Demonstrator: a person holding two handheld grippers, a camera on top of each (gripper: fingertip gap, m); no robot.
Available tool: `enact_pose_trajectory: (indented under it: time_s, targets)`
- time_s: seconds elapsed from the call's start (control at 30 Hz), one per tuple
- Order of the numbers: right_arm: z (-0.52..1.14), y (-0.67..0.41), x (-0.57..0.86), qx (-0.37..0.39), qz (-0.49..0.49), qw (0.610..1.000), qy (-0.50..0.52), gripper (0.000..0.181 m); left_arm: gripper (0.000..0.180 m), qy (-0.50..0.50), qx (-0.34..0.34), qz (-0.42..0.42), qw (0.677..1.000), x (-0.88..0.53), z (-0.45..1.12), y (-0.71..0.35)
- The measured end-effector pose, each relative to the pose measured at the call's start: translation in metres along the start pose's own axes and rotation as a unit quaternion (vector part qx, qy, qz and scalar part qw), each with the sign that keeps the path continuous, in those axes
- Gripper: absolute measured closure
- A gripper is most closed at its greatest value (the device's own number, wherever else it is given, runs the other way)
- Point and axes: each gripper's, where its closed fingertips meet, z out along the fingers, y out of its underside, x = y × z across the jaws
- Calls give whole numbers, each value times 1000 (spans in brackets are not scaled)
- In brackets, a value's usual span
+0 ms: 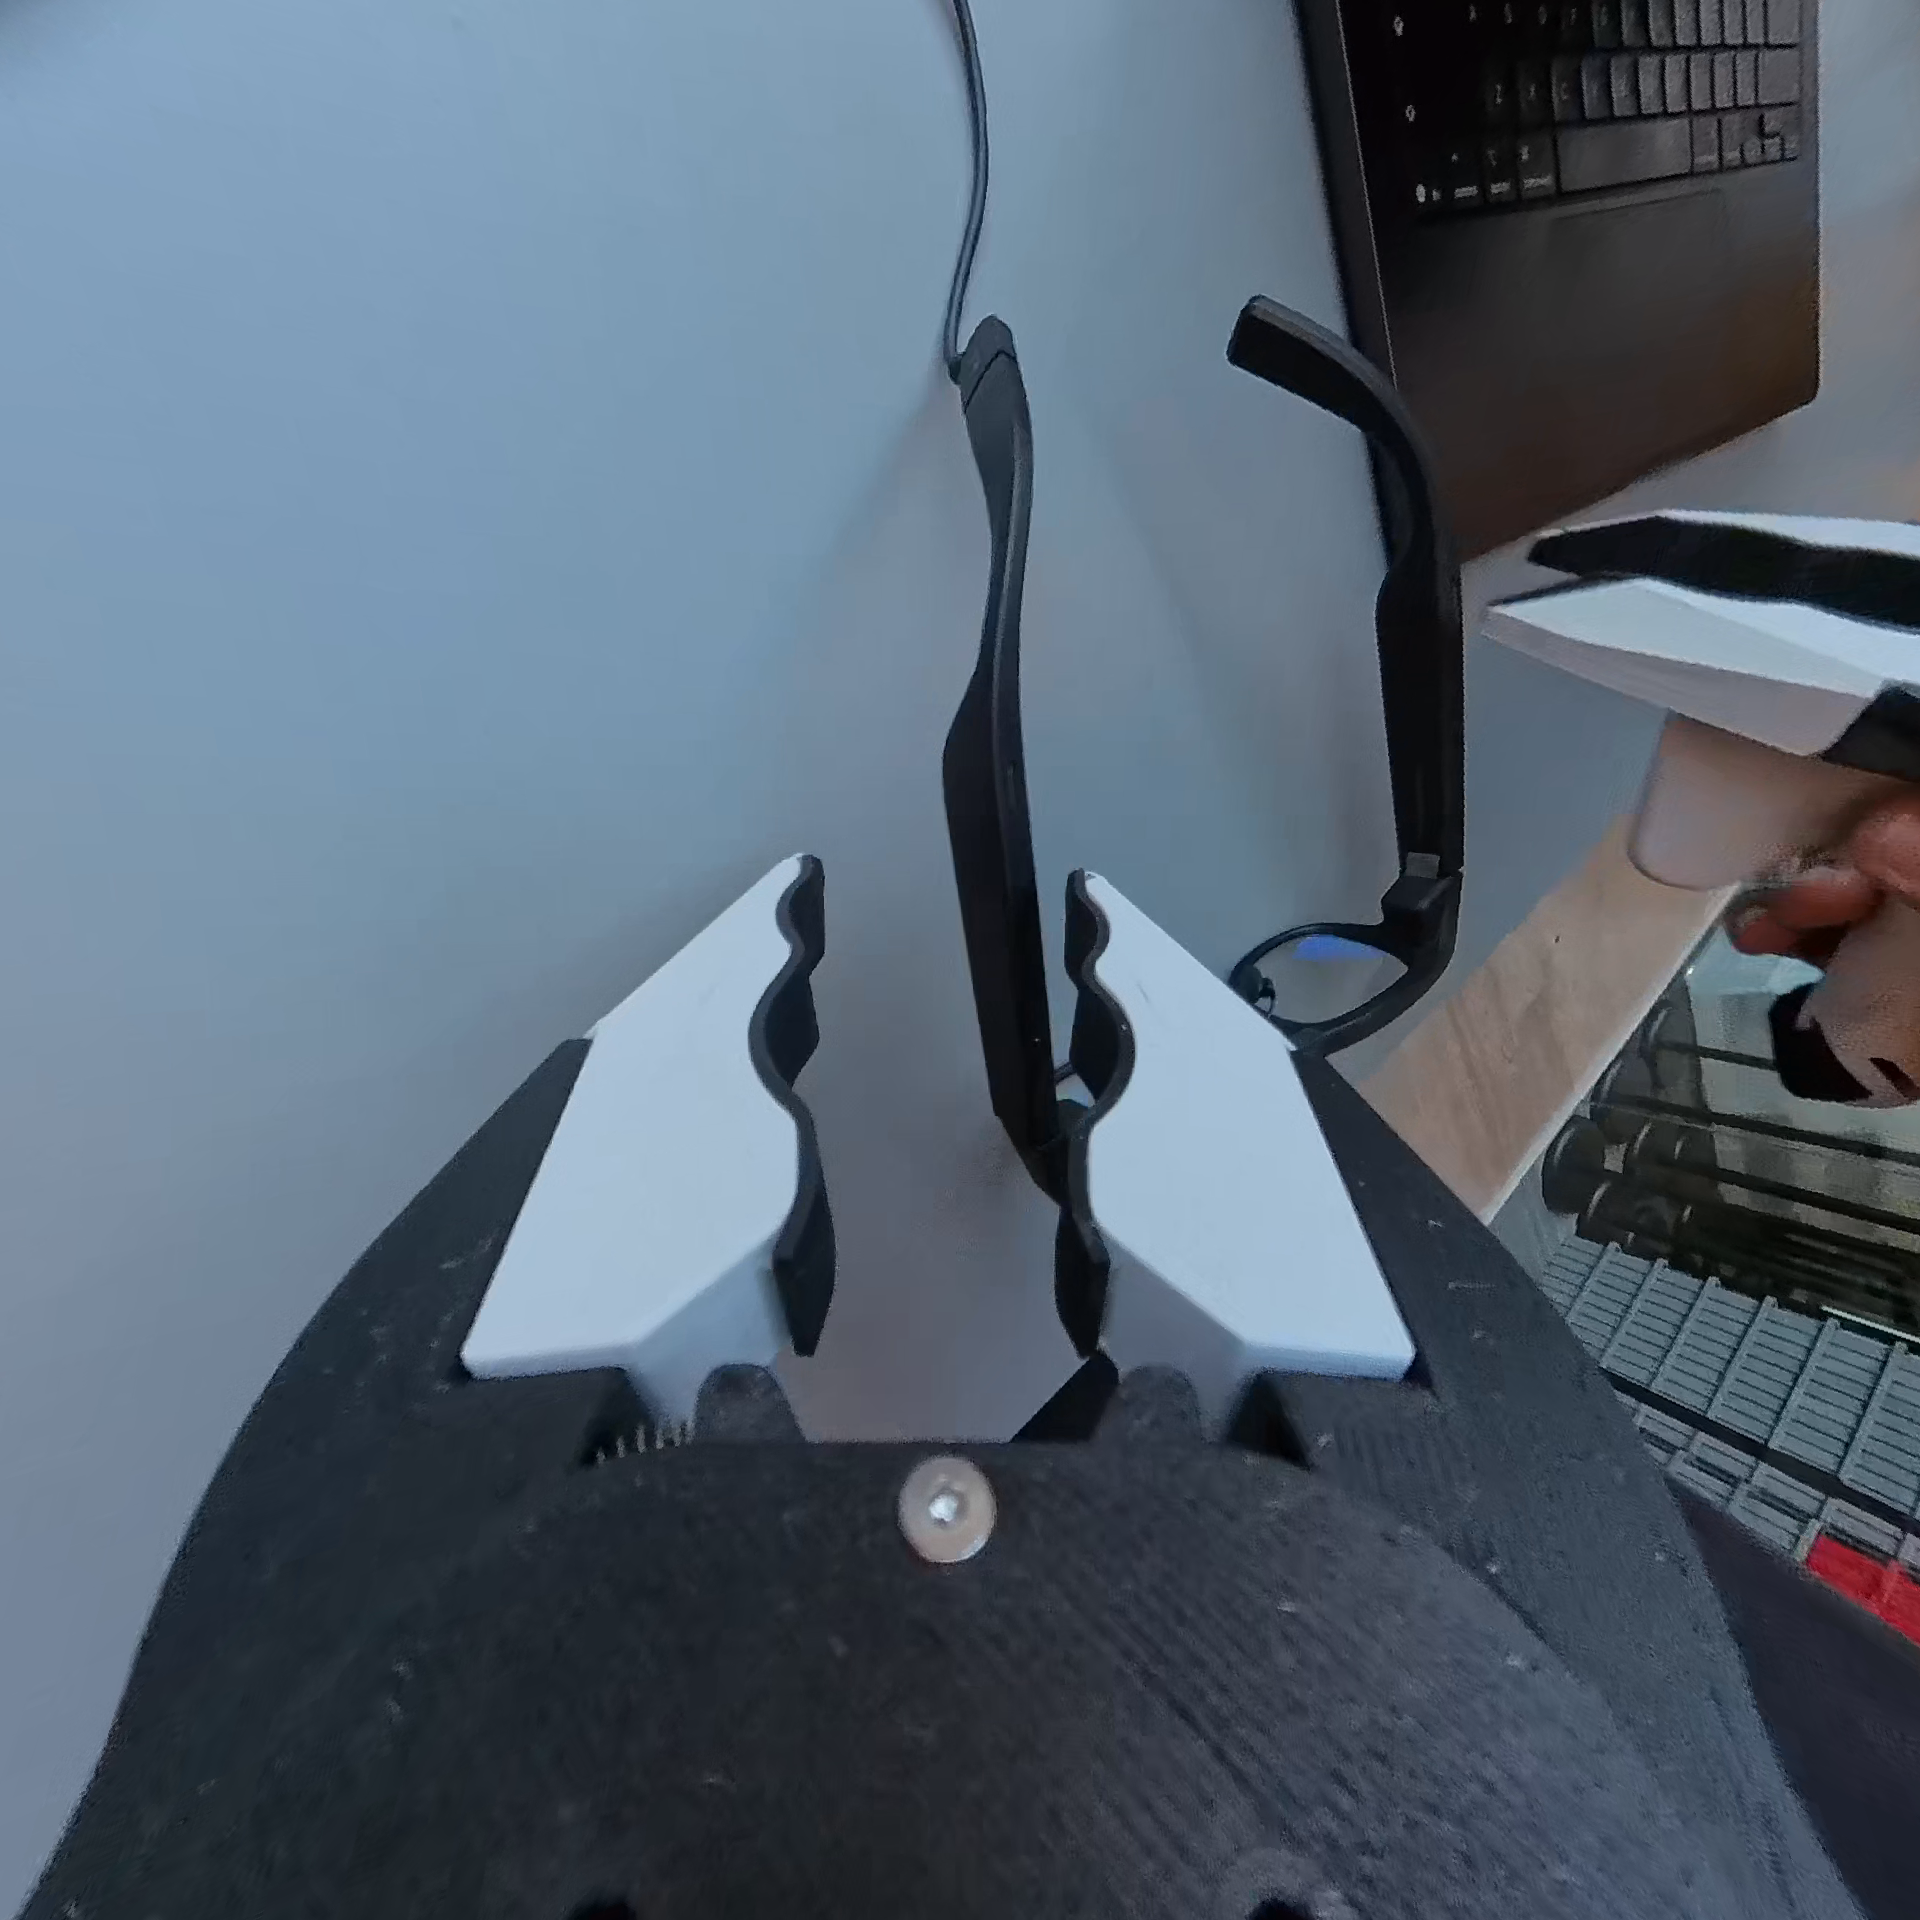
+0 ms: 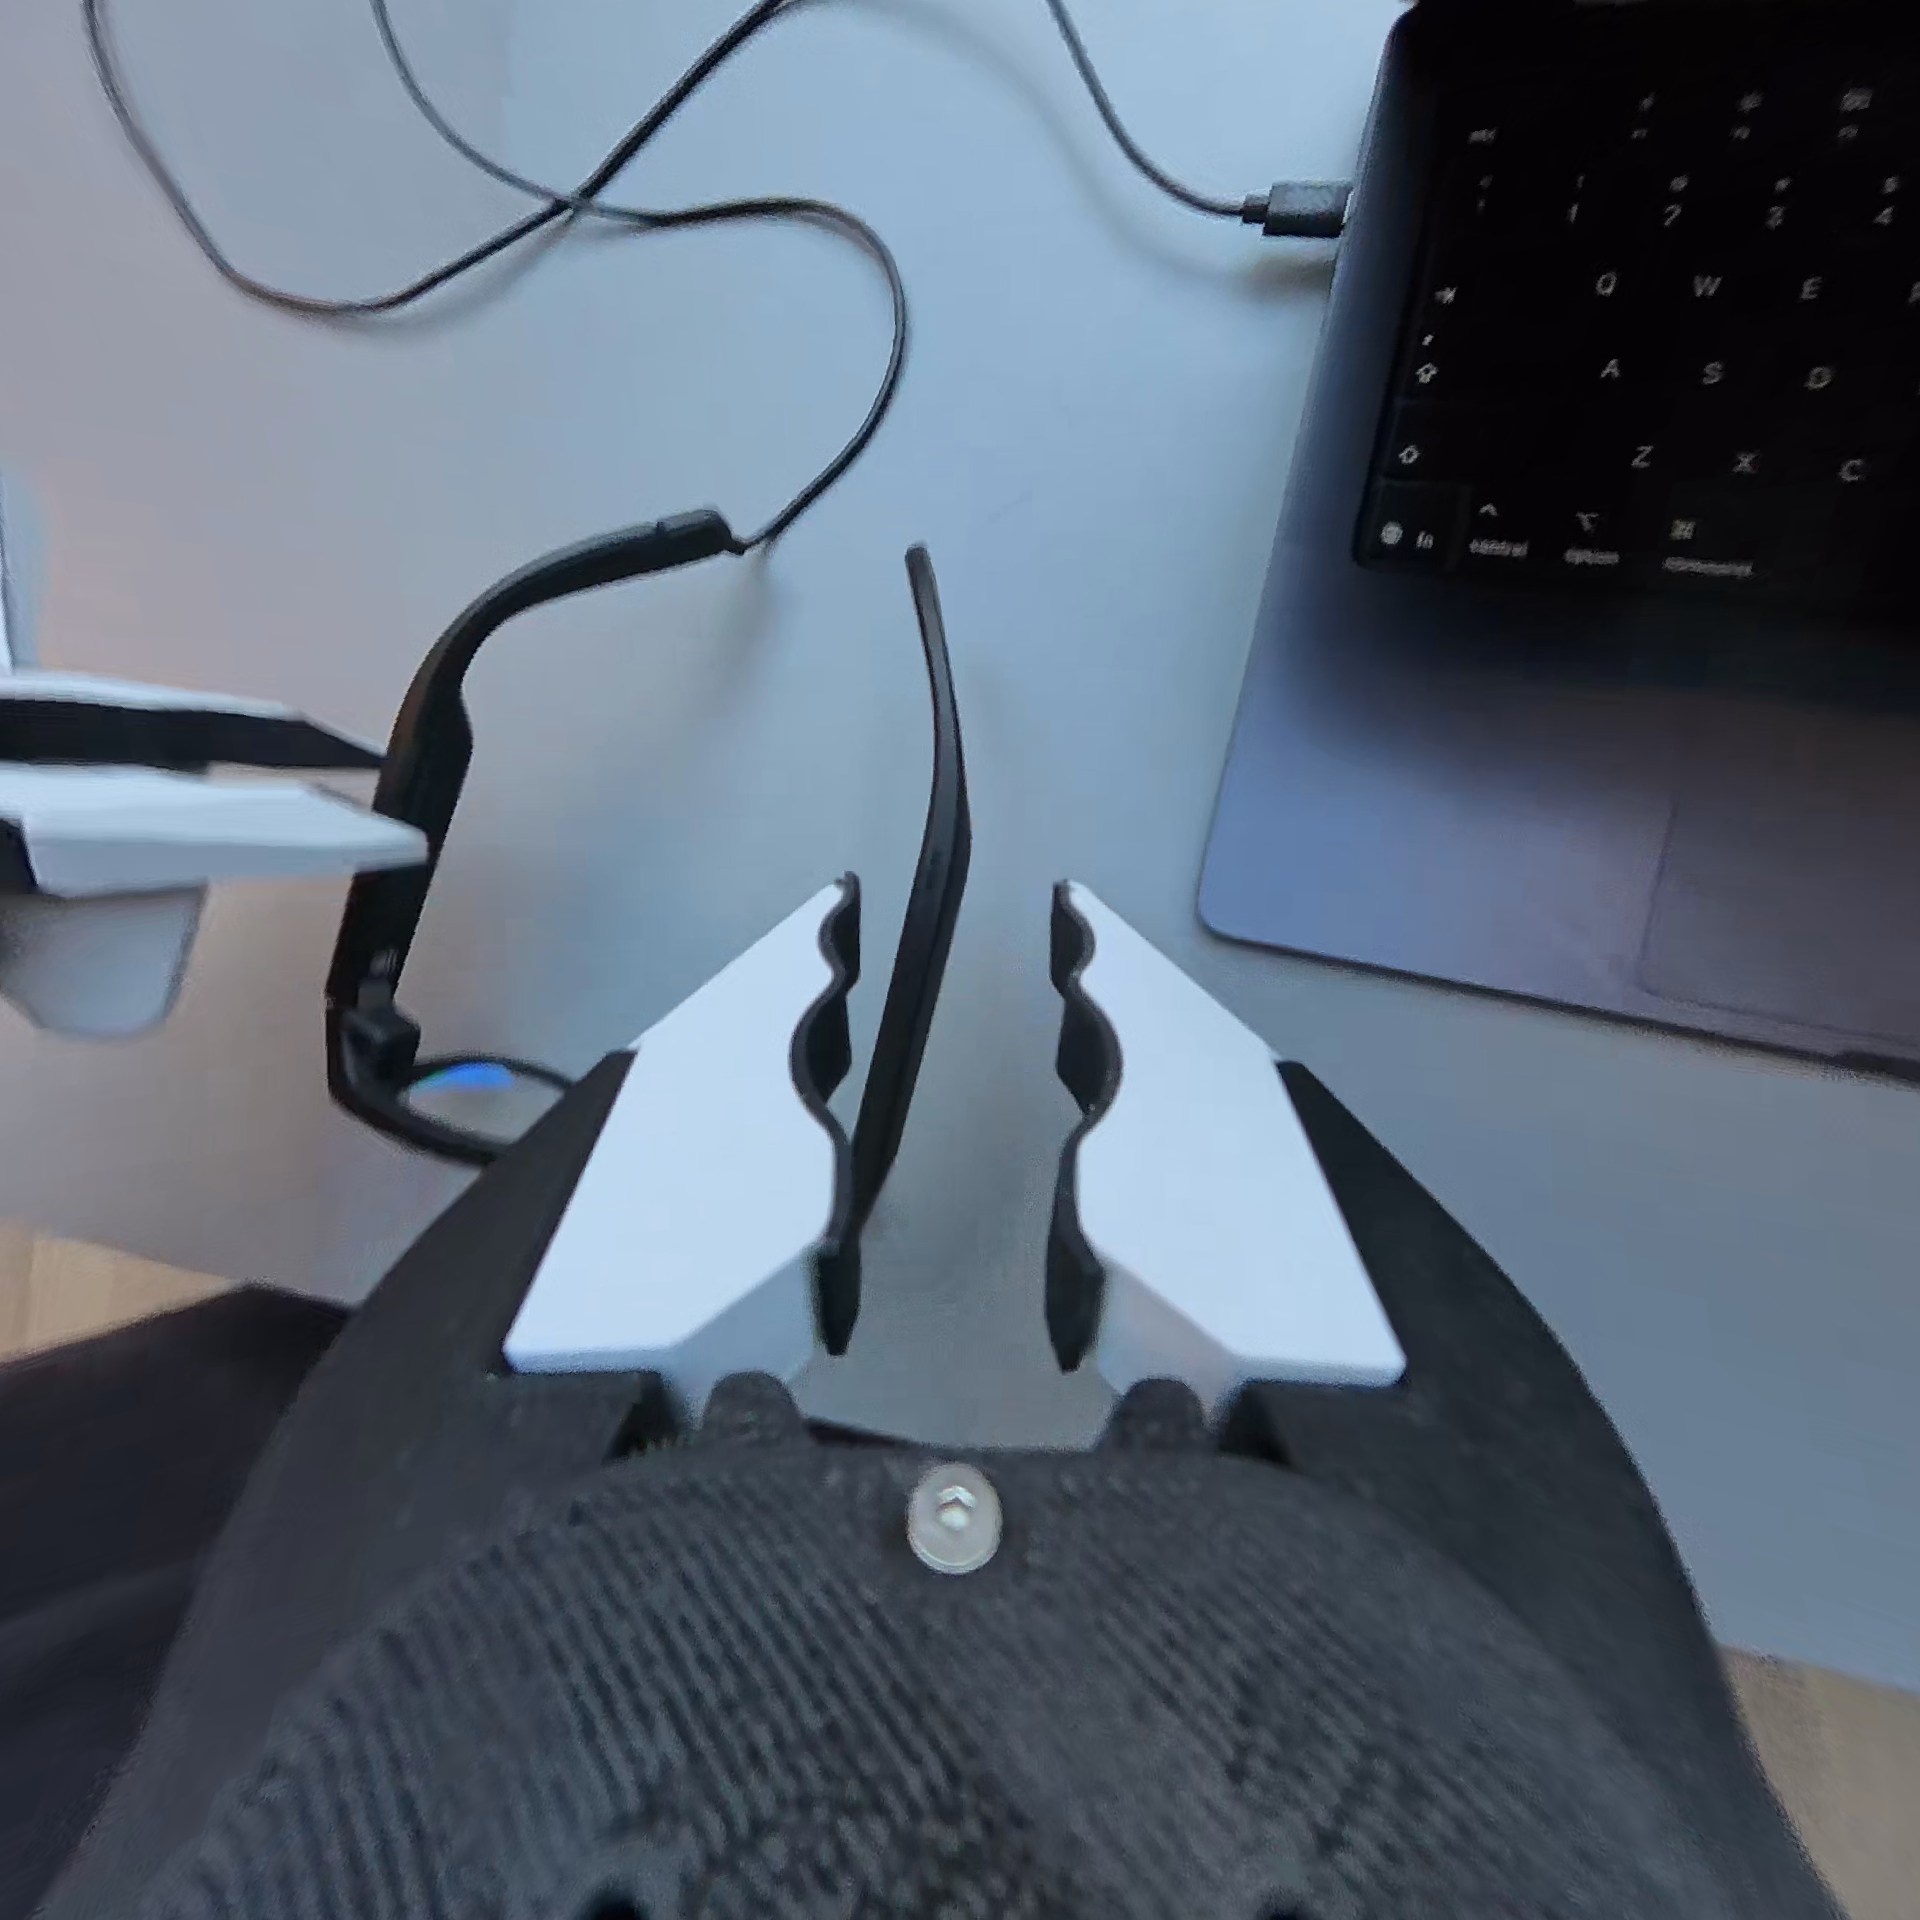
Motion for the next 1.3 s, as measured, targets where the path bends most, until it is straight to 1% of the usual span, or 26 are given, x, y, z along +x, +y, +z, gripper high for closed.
enact_pose_trajectory:
  time_s: [0.03,0.1,0.23,0.33,0.43,0.5,0.57,0.7,0.77,0.87,0.93,1.0,1.07,1.13,1.2,1.3]
  targets:
    - [-7,7,0,-8,-11,1000,0,143,135,-4,0,2,1000,-3,-5,0]
    - [-24,22,4,-14,-34,999,14,142,132,24,-1,12,1000,1,-17,1]
    - [-68,52,9,7,-36,999,36,134,123,19,18,31,999,-7,-47,-4]
    - [-102,74,22,35,-21,998,56,128,117,-29,54,100,993,-8,-72,-23]
    - [-137,96,53,64,-1,994,89,123,109,-60,102,167,979,23,-99,-51]
    - [-162,110,83,85,25,990,108,119,106,-54,121,210,969,64,-106,-63]
    - [-187,127,118,104,45,985,128,117,105,-37,123,259,957,117,-98,-68]
    - [-248,180,199,119,28,976,178,117,105,-2,124,376,918,251,-50,-56]
    - [-279,211,242,115,28,972,203,117,105,32,117,409,905,330,-11,-36]
    - [-334,241,298,129,59,961,238,117,105,123,70,421,896,447,46,11]
    - [-372,246,322,162,87,950,251,117,105,153,48,461,873,516,74,39]
    - [-404,252,343,188,102,941,264,117,104,165,33,512,842,569,99,58]
    - [-428,266,368,195,113,931,287,116,104,179,17,552,814,613,123,72]
    - [-445,285,394,195,132,921,310,116,104,201,-3,572,796,649,151,81]
    - [-459,306,424,190,155,913,328,116,104,218,-24,575,789,682,182,86]
    - [-474,339,477,172,184,901,352,120,105,253,-50,545,798,737,235,87]
